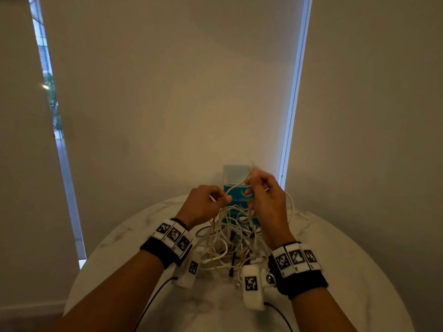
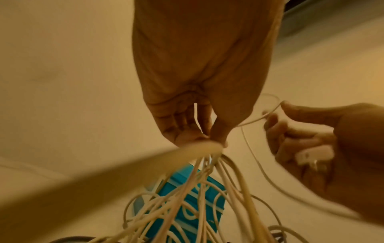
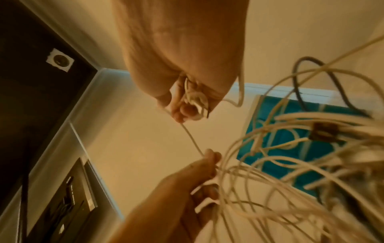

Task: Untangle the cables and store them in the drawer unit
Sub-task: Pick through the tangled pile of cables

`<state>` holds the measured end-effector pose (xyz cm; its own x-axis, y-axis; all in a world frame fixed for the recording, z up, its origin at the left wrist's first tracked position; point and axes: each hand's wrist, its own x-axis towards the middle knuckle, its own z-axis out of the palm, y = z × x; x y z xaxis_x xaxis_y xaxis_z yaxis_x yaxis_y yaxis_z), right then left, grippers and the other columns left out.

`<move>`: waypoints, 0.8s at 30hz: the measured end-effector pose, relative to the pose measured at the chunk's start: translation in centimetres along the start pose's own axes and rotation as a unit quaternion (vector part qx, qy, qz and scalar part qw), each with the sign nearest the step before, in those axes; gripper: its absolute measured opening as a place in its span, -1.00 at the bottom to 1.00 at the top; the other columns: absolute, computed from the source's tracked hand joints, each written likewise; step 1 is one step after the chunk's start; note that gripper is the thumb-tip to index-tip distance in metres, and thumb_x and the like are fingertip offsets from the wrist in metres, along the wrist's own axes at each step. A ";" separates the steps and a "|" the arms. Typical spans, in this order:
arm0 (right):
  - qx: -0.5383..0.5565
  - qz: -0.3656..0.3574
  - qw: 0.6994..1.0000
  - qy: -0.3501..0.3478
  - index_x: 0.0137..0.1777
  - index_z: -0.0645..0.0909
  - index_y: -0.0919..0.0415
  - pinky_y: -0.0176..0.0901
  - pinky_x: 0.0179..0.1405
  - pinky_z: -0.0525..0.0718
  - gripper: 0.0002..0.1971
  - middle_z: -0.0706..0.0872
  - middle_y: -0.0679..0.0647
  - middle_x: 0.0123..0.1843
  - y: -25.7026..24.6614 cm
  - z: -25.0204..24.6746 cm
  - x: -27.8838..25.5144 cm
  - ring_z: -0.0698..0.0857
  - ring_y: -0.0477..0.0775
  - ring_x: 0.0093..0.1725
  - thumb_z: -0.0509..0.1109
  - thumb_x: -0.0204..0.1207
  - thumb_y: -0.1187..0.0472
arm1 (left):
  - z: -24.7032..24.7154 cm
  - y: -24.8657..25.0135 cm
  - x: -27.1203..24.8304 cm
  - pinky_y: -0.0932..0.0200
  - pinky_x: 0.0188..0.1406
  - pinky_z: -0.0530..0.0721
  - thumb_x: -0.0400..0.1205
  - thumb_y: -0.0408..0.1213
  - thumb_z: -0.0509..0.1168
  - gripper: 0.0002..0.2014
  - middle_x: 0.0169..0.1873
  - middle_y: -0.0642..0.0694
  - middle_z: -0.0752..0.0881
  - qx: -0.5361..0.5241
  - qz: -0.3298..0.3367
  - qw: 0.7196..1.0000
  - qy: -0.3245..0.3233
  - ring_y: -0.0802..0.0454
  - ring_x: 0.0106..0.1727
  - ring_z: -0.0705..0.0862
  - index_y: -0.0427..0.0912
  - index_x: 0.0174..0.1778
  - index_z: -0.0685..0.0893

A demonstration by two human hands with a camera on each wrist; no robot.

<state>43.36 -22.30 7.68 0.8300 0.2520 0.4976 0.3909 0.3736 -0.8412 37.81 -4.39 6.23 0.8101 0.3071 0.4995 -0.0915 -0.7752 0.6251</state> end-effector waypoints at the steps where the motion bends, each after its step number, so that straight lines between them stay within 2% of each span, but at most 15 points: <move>1: -0.017 0.025 0.999 -0.016 0.32 0.72 0.06 -0.28 -0.38 0.68 -0.75 0.82 0.01 0.11 0.8 0.1 -0.5 0.81 -0.06 -0.09 0.46 0.76 -0.02 | -0.1 0.1 0.1 -0.01 -0.10 0.83 0.71 0.05 0.49 -0.79 -0.21 0.07 0.88 -0.011 0.000 1.000 0.007 0.11 -0.36 0.81 0.00 -0.09 0.89; 3: -0.072 0.061 0.993 -0.069 0.34 0.69 -0.01 -0.33 -0.23 0.75 -0.76 0.80 -0.01 0.18 2.8 0.2 -1.5 0.84 -0.05 0.03 0.49 0.74 -0.01 | -0.5 0.3 0.2 0.05 -0.15 0.82 0.71 0.03 0.50 -0.80 -0.17 0.07 0.89 -0.040 -0.001 0.999 0.019 0.10 -0.40 0.82 -0.01 -0.06 0.90; 4: -0.098 0.067 0.989 -0.092 0.31 0.71 -0.02 -0.31 -0.17 0.78 -0.80 0.82 0.02 0.17 3.9 0.1 -1.9 0.85 -0.05 0.03 0.49 0.74 0.03 | -0.8 0.3 0.3 0.08 -0.17 0.81 0.70 0.04 0.51 -0.80 -0.16 0.07 0.90 -0.049 -0.002 0.998 0.029 0.09 -0.40 0.82 0.00 -0.06 0.90; 6: -0.135 0.070 0.982 -0.112 0.24 0.76 0.01 -0.23 -0.08 0.83 -0.87 0.87 0.04 0.08 5.7 0.1 -2.4 0.86 -0.05 -0.05 0.47 0.75 0.09 | -1.4 0.4 0.4 0.11 -0.20 0.81 0.69 0.06 0.51 -0.79 -0.14 0.08 0.90 -0.062 -0.005 0.996 0.060 0.07 -0.42 0.82 0.00 -0.06 0.89; 8: -0.157 0.088 0.976 -0.121 0.23 0.78 0.05 -0.04 -0.02 0.88 -0.85 0.90 0.04 -0.05 6.6 0.1 -2.6 0.87 -0.07 -0.09 0.46 0.76 0.07 | -2.1 1.0 0.5 0.19 -0.25 0.78 0.69 0.01 0.52 -0.81 -0.14 0.06 0.90 -0.089 -0.004 0.990 0.105 0.04 -0.42 0.81 -0.02 -0.04 0.90; 9: -0.164 0.105 0.973 -0.128 0.22 0.79 0.06 0.01 -0.03 0.89 -0.83 0.91 0.04 -0.11 6.7 0.2 -2.7 0.87 -0.09 -0.12 0.45 0.77 0.04 | -2.4 1.5 0.6 0.24 -0.27 0.75 0.69 -0.02 0.53 -0.83 -0.15 0.05 0.89 -0.111 -0.004 0.985 0.130 0.04 -0.42 0.81 -0.03 -0.03 0.90; 11: -0.175 0.112 0.969 -0.130 0.10 0.81 0.10 -0.13 -0.17 0.81 -0.76 0.90 0.05 -0.19 6.2 0.2 -3.0 0.83 -0.19 -0.23 0.44 0.76 -0.05 | -2.9 2.8 0.7 0.31 -0.29 0.71 0.68 -0.04 0.55 -0.86 -0.15 0.05 0.89 -0.150 0.000 0.977 0.152 0.03 -0.39 0.81 -0.03 0.00 0.90; 13: -0.158 0.076 0.980 -0.092 -0.01 0.79 0.04 -0.23 -0.22 0.76 -0.77 0.89 0.04 -0.18 5.5 0.3 -3.3 0.82 -0.22 -0.25 0.50 0.71 -0.10 | -2.6 4.0 0.5 0.25 -0.21 0.78 0.66 -0.03 0.57 -0.86 -0.10 0.07 0.90 -0.158 0.021 0.983 0.093 0.05 -0.32 0.82 0.01 0.02 0.91; 15: -0.134 0.038 0.989 -0.047 0.08 0.71 -0.09 -0.21 -0.13 0.82 -0.79 0.87 0.00 -0.12 5.0 0.2 -3.4 0.84 -0.20 -0.15 0.56 0.63 -0.16 | -1.8 5.2 0.1 0.07 -0.04 0.86 0.64 0.04 0.58 -0.83 -0.05 0.10 0.91 -0.140 0.049 0.989 0.009 0.09 -0.17 0.85 0.08 0.04 0.92; 17: -0.135 0.022 0.990 -0.022 0.10 0.68 -0.09 -0.15 -0.07 0.82 -0.79 0.85 -0.04 -0.10 4.9 0.1 -3.4 0.83 -0.18 -0.12 0.56 0.63 -0.15 | -1.1 6.4 -0.3 -0.01 0.09 0.85 0.64 0.09 0.56 -0.81 -0.02 0.12 0.90 -0.139 0.073 0.987 -0.038 0.07 -0.03 0.85 0.12 0.06 0.92; 21: -0.071 0.052 0.996 -0.014 0.01 0.80 0.09 -0.18 -0.15 0.78 -0.80 0.90 0.01 -0.13 5.1 -0.4 -3.5 0.86 -0.08 -0.15 0.49 0.73 -0.02 | -1.0 7.1 -0.3 0.08 0.14 0.81 0.69 -0.04 0.54 -0.76 0.03 0.07 0.88 -0.168 0.120 0.975 -0.078 0.02 0.06 0.83 0.16 0.29 0.85; 23: -0.021 0.067 0.997 -0.005 0.03 0.81 0.15 -0.14 -0.16 0.80 -0.78 0.90 0.09 -0.10 4.9 -0.8 -3.3 0.87 0.07 -0.11 0.50 0.73 0.00 | -1.1 6.3 -0.2 0.16 0.05 0.79 0.70 -0.09 0.53 -0.62 0.08 0.05 0.85 -0.161 0.127 0.975 -0.089 0.05 0.10 0.80 0.21 0.44 0.75; 24: -0.008 0.069 0.998 0.001 0.04 0.82 0.15 -0.13 -0.17 0.79 -0.77 0.90 0.12 -0.09 4.7 -1.2 -3.0 0.87 0.09 -0.11 0.50 0.73 -0.02 | -1.1 5.7 -0.2 0.20 -0.03 0.76 0.70 -0.10 0.53 -0.57 0.12 0.07 0.84 -0.147 0.126 0.977 -0.090 0.08 0.13 0.79 0.21 0.50 0.69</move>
<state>43.22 -22.34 1.97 0.8770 0.2988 0.3762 0.2785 0.3219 -0.9049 36.51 -8.31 10.33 0.8268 0.0047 0.5625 -0.4419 -0.6134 0.6546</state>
